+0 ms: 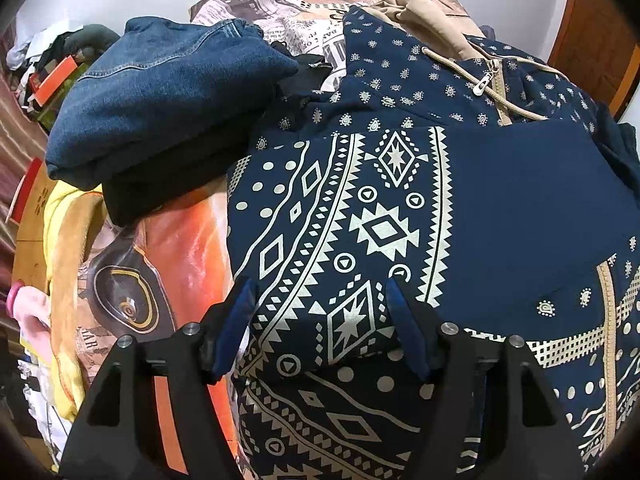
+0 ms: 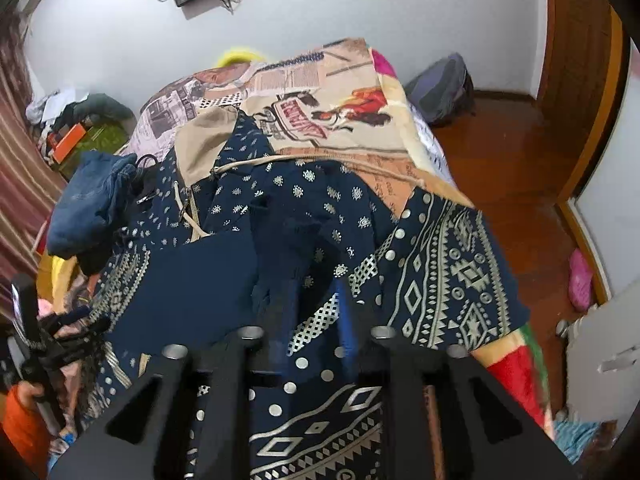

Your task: Fold large clothes

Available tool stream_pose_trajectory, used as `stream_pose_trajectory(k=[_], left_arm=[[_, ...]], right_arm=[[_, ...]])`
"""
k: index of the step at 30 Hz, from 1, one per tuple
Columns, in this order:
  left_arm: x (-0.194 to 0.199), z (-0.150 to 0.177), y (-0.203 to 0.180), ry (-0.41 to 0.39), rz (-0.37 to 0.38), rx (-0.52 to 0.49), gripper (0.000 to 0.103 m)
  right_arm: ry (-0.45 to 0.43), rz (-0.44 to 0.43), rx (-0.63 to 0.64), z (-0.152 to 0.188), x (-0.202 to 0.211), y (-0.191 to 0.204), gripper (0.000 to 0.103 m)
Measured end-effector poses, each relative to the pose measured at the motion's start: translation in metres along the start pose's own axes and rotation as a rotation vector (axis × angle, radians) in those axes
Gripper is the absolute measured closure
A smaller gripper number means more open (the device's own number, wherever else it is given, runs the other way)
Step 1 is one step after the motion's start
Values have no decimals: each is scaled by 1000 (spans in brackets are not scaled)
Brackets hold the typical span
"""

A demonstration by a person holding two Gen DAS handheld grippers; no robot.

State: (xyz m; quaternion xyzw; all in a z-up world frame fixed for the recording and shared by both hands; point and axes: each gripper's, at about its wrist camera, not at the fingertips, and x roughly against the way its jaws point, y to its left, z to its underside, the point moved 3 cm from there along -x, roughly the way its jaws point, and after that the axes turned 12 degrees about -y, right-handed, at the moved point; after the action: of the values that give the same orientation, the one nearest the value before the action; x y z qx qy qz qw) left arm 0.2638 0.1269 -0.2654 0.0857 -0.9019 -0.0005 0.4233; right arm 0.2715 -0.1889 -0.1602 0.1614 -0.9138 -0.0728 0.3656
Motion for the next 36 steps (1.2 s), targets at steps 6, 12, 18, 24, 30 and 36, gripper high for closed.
stream_pose_trajectory(k=[6, 12, 18, 24, 30, 36], left_arm=[[2, 3, 2, -9, -5, 18, 34], [3, 5, 4, -21, -7, 20, 31], [2, 5, 6, -23, 0, 30, 29], [1, 5, 6, -23, -4, 33, 27], [1, 6, 7, -15, -6, 35, 27], [-2, -2, 8, 37, -2, 60, 27]], right_arm=[[29, -31, -110, -4, -34, -8, 53], [35, -75, -111, -8, -51, 0, 92], [-76, -71, -95, -12, -23, 0, 95], [-78, -13, -83, -5, -6, -15, 95], [-16, 40, 46, 20, -5, -14, 95], [26, 15, 58, 31, 2, -20, 92]])
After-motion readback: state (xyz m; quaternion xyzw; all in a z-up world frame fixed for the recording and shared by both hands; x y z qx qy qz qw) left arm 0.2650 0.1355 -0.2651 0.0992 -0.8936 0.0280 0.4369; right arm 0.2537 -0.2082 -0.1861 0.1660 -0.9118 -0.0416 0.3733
